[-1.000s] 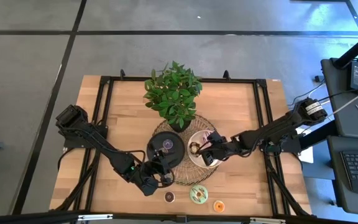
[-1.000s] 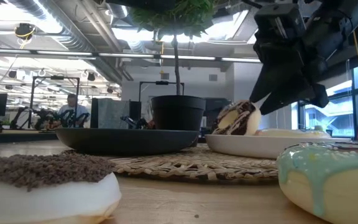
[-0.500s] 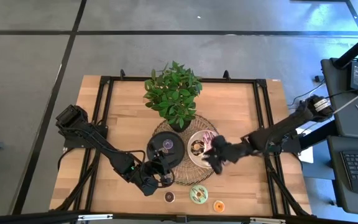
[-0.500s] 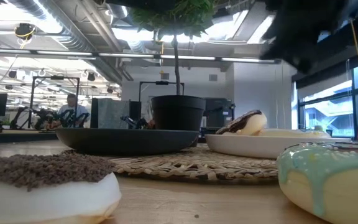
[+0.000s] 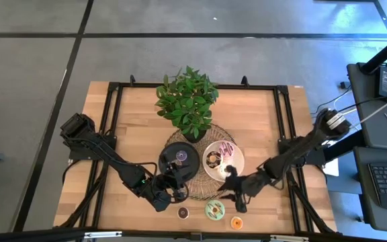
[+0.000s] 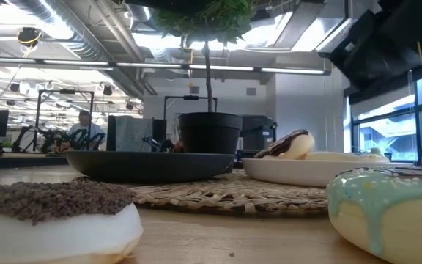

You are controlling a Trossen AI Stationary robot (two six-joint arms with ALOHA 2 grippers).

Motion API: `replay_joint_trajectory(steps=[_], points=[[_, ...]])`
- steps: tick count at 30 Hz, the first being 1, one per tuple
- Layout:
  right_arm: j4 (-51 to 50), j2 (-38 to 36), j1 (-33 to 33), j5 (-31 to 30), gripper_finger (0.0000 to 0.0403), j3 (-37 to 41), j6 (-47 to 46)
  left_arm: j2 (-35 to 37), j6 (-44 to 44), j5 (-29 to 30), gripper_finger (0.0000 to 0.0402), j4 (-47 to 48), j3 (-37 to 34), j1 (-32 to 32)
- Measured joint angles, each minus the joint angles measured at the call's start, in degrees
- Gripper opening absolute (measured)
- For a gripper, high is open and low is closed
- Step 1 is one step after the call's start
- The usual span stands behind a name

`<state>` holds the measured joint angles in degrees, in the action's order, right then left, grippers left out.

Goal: Pick & Place donuts
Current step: Put the large light blue donut on the white plate

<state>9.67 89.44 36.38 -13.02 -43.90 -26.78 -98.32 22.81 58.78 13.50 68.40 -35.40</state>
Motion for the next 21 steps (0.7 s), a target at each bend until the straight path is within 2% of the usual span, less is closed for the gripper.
replay_joint_trajectory(steps=[7,13,21], points=[[-9.8,10.0,0.0,4.2,0.0145,-10.7,5.1,0.0,0.0,-0.1,0.0125,0.0,0.0,0.5],[-20.0,16.1,0.0,4.7,0.0145,-20.0,8.0,0.0,0.0,-2.3,0.0125,0.0,0.0,0.7],[-24.6,20.2,0.0,5.7,0.0145,-24.2,9.5,0.0,0.0,-6.6,0.0127,0.0,0.0,0.7]])
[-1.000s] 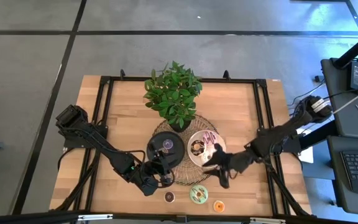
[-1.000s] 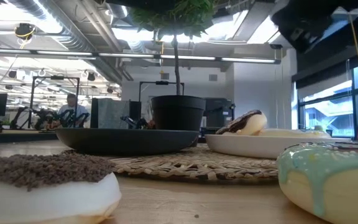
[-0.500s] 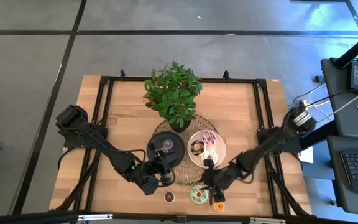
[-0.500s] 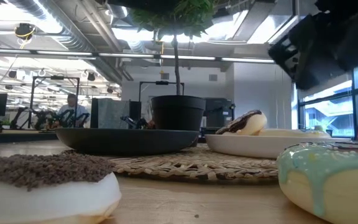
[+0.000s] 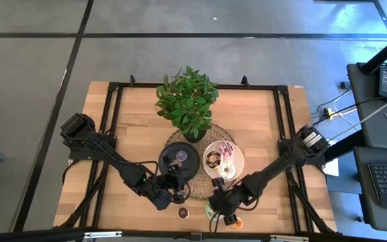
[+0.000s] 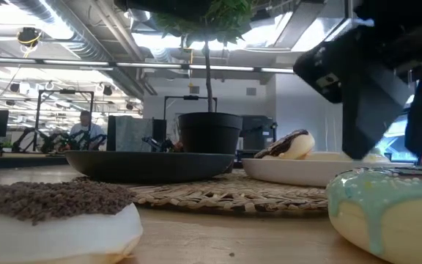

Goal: Pick & Place donuts
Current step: Put the large light blue donut on the white plate

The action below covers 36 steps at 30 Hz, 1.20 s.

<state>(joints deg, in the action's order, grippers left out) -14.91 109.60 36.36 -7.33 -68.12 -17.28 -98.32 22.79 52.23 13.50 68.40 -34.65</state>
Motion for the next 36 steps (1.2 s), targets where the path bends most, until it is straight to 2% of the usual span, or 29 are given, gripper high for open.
replay_joint_trajectory(steps=[10,13,20,23,25,29,32,36], points=[[-0.1,2.7,0.0,-0.5,0.0137,-0.1,-3.4,0.0,0.0,-0.1,0.0123,0.0,0.0,0.0],[-0.1,2.7,0.0,-0.5,0.0110,-0.1,-3.5,0.0,0.0,-0.1,0.0125,0.0,0.0,0.0],[-0.6,1.4,0.0,-0.2,0.0018,0.0,-3.9,0.0,0.0,-0.1,0.0122,0.0,0.0,0.0],[-2.6,-3.5,0.3,-0.4,0.0014,0.0,-4.5,0.0,0.0,-0.1,0.0125,0.0,0.0,0.0],[-7.0,-7.6,1.2,-4.8,0.0025,0.0,-4.8,0.0,0.0,-0.1,0.0125,0.0,0.0,0.0],[-15.2,-16.1,3.3,-18.3,0.0032,2.3,-7.6,0.0,0.0,-0.1,0.0122,0.0,0.0,0.0],[-14.0,-23.5,3.8,-23.6,0.0021,8.7,-10.8,0.0,-0.2,-0.1,0.0121,0.0,0.0,0.0],[-9.1,-33.3,3.6,-27.3,0.0015,20.2,-14.0,0.0,-2.0,0.0,0.0122,0.0,0.0,0.0]])
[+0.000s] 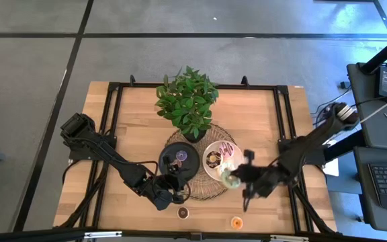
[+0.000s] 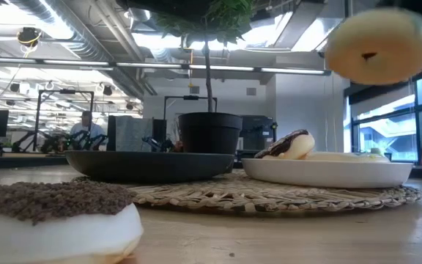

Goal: Pick & Place donuts
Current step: Put the large light blue donut on the white plate

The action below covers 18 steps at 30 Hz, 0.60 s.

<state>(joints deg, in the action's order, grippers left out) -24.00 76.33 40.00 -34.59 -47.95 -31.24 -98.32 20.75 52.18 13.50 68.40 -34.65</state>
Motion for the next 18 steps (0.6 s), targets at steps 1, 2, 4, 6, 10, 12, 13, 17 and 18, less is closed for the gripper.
replay_joint_trajectory(steps=[1,2,4,6,10,12,13,17,18], points=[[1.2,-2.3,-0.2,-0.7,0.0015,2.9,-0.4,0.0,-0.1,0.0,0.0123,0.0,0.0,0.0],[2.9,-4.3,-0.5,-1.3,0.0017,5.8,-0.7,0.0,-0.1,0.0,0.0123,0.0,0.0,0.0],[7.2,-7.9,-0.9,-2.4,0.0023,11.5,-0.5,0.0,-0.1,0.1,0.0125,0.0,0.0,0.0],[14.0,-10.7,-1.7,-4.4,0.0025,17.0,0.4,0.0,-0.9,0.3,0.0125,0.0,0.0,0.0],[27.2,-13.1,-3.5,-6.3,0.0024,27.2,3.8,0.0,-1.2,0.4,0.0122,0.0,0.0,0.5],[32.6,-13.3,-4.4,-6.3,0.0022,31.3,4.6,0.0,-1.1,0.4,0.0121,0.0,0.0,0.9],[34.7,-13.3,-4.7,-6.3,0.0021,33.1,4.6,0.0,-1.1,0.4,0.0121,0.0,0.0,1.1],[41.1,-13.3,-5.6,-6.4,0.0024,38.1,4.8,0.0,-1.0,0.2,0.0122,0.0,0.0,1.5],[42.3,-13.3,-5.7,-6.5,0.0025,38.7,5.0,0.0,-1.0,0.1,0.0123,0.0,0.0,1.5]])
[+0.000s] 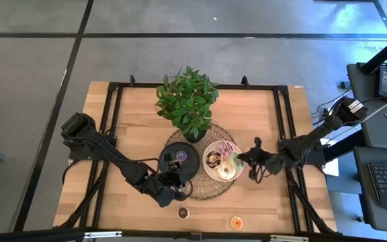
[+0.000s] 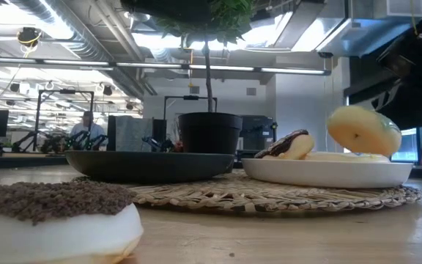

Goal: Pick & Place donuts
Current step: Put the large light blue donut on the white plate

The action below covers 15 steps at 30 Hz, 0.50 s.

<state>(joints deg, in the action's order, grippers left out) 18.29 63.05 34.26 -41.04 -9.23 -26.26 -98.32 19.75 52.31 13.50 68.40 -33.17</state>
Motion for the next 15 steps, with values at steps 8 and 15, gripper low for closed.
replay_joint_trajectory(steps=[8,15], points=[[0.3,0.0,-0.1,0.0,0.0027,1.1,0.0,0.0,0.0,-0.1,0.0119,0.0,0.0,0.0],[0.2,0.0,-0.1,0.0,0.0028,1.1,1.3,0.0,0.0,-0.2,0.0120,0.0,0.0,0.0]])
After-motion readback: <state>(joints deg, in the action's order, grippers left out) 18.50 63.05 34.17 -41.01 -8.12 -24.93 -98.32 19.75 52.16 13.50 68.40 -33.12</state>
